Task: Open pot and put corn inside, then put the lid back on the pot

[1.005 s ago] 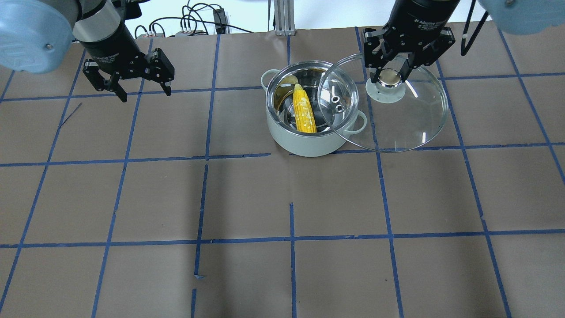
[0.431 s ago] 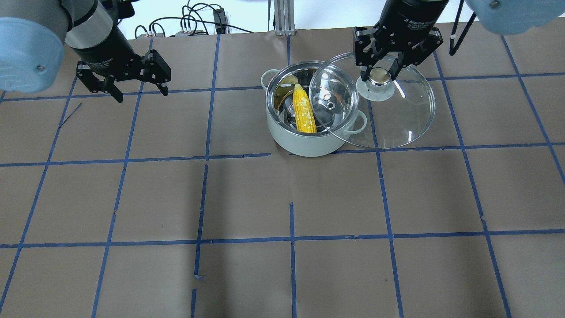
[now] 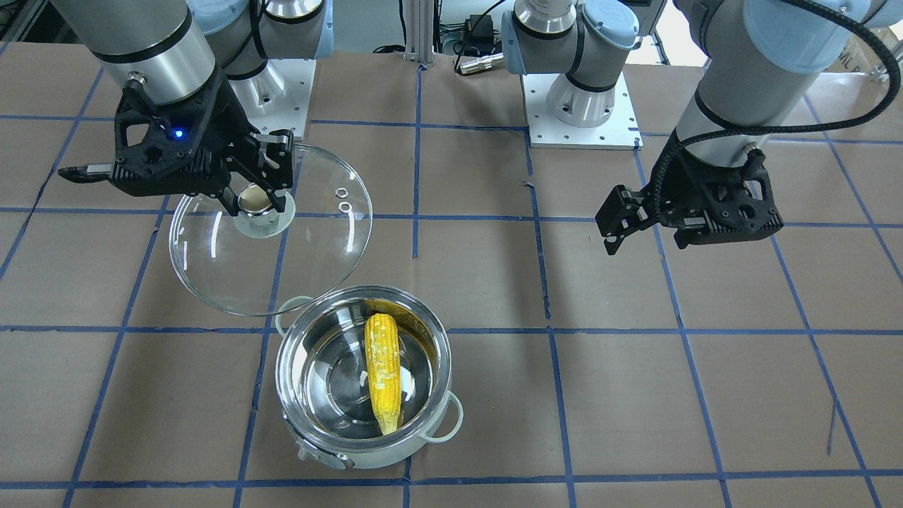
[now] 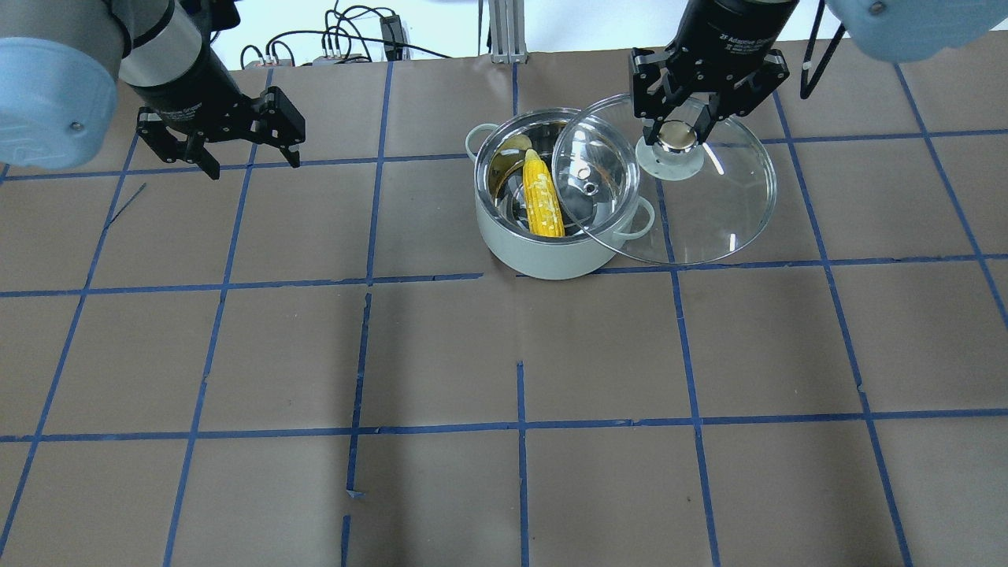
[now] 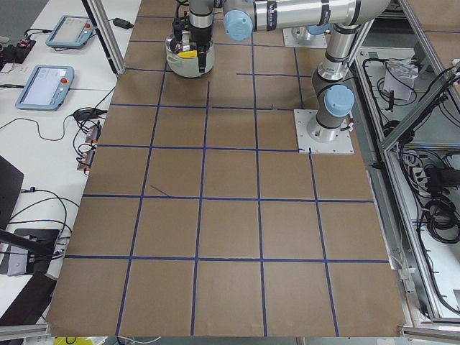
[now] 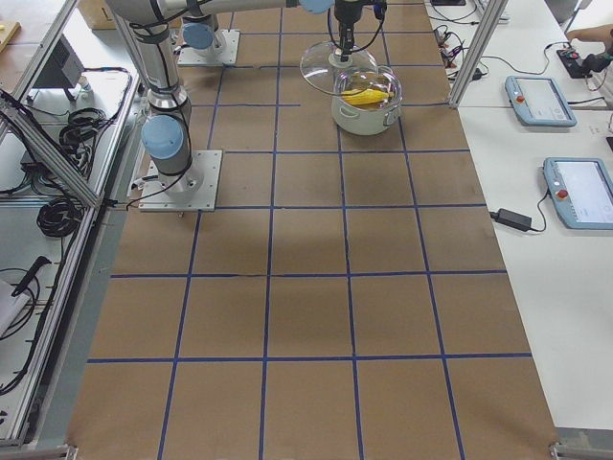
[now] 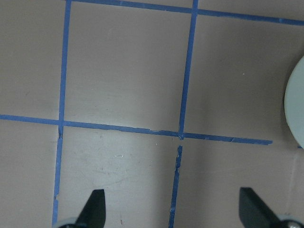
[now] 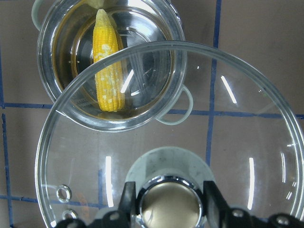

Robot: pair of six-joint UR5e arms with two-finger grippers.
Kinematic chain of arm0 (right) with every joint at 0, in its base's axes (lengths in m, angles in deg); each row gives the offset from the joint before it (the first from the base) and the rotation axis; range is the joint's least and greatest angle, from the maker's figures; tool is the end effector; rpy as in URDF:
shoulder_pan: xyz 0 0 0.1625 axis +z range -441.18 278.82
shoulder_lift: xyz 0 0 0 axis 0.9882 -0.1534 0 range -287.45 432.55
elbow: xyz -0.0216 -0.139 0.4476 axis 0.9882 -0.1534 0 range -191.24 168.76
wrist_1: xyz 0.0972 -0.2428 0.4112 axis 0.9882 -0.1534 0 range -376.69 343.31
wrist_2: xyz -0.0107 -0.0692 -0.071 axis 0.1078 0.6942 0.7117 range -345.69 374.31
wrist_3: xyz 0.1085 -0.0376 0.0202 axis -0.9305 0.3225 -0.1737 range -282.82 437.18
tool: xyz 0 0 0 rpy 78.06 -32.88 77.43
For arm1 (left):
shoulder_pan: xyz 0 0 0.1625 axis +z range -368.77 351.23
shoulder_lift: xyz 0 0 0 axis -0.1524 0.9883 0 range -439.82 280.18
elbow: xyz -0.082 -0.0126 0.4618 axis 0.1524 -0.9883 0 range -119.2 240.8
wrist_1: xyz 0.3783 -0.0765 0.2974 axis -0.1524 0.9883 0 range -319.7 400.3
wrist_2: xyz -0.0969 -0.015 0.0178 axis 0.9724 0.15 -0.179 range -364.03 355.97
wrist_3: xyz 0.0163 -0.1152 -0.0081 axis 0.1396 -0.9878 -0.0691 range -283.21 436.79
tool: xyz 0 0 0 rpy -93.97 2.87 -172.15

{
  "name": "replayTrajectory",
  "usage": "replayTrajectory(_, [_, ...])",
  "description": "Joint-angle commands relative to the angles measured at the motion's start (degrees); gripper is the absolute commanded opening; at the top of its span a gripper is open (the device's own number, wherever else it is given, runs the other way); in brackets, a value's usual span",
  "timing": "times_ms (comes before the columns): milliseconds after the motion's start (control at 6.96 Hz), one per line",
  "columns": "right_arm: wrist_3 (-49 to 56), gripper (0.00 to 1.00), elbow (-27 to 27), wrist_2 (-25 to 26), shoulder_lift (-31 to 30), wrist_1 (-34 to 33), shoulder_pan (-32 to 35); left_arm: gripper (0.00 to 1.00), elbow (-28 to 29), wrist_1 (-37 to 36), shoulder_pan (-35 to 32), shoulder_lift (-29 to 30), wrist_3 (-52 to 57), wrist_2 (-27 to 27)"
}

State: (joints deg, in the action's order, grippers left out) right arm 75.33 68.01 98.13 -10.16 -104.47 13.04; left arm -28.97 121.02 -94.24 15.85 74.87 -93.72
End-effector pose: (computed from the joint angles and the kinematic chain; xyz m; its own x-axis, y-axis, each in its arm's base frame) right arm 0.1917 -0.6172 0.5424 -0.9932 -0.0432 -0.1084 -0.0415 0.9990 -0.0182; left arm -0.0846 -0.6288 0.4754 -0.9937 -0.1117 0.0075 -0.1120 0.9915 -0.0669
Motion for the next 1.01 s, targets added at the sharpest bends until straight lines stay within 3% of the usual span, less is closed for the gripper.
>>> replayTrajectory(0, [0.09,0.35,0.02,0.2,0.01,-0.02,0.0,1.0,0.12,-0.12,-0.04,0.04,0.76,-0.13])
replayTrajectory(287, [0.09,0.35,0.03,-0.58,1.49,-1.67,0.44,1.0,0.04,-0.21,-0.04,0.22,1.82,-0.22])
replayTrajectory(862, [-0.17,0.34,0.29,-0.07,8.34,-12.03,3.95,1.0,0.12,-0.3,0.05,0.48,1.82,0.05])
